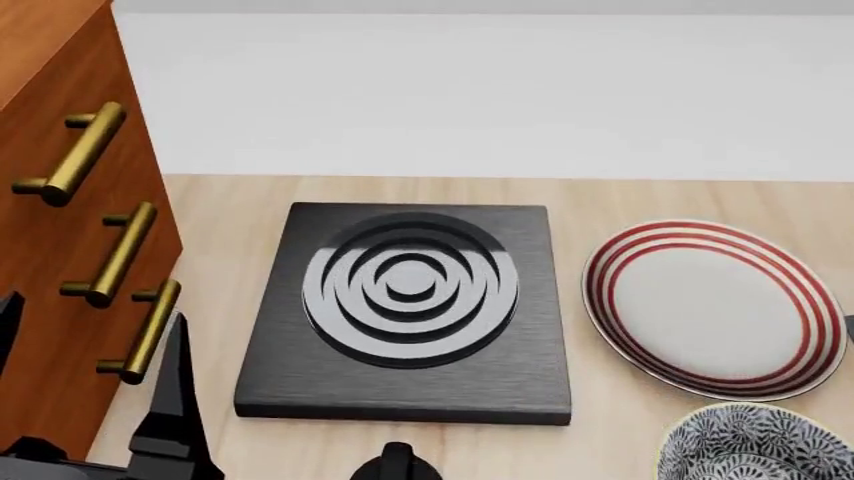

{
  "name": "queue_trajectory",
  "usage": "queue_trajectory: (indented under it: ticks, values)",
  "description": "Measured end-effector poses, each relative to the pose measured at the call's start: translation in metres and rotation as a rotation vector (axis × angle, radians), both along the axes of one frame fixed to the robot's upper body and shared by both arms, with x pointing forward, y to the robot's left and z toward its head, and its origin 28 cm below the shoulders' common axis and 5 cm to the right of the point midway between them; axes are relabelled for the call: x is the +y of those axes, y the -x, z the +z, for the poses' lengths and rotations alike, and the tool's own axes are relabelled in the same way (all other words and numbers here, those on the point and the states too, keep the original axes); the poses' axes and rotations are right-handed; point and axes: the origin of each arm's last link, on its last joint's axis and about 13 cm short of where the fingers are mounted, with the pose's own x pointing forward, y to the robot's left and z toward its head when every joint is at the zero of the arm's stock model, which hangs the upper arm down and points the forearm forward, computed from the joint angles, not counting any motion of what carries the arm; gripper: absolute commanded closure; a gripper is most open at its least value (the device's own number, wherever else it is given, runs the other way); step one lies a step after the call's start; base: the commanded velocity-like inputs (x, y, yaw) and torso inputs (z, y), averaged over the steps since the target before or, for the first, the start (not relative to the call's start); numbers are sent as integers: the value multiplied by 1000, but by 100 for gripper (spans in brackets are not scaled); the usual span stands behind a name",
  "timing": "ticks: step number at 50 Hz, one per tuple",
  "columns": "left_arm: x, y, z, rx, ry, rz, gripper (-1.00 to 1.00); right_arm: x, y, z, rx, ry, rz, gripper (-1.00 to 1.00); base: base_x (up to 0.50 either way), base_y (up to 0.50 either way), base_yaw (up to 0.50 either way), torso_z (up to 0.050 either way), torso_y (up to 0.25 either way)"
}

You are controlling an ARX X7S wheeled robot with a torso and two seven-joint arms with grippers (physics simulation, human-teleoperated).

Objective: Pick up the cream cheese and put it in the bowl.

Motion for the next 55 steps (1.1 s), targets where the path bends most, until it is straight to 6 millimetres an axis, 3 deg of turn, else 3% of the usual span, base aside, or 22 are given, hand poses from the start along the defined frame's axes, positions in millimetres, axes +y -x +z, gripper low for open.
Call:
queue_trajectory:
  ticks: [27,55]
  values:
    - [-1,0,1,-8,-1,-8,-100,1,1,-5,19,23,2,-100,0,0,0,0,0]
    - [-2,-1,0,-13,-17,-8,-100,1,16,-16,82,73,69,-100,0,0,0,0,0]
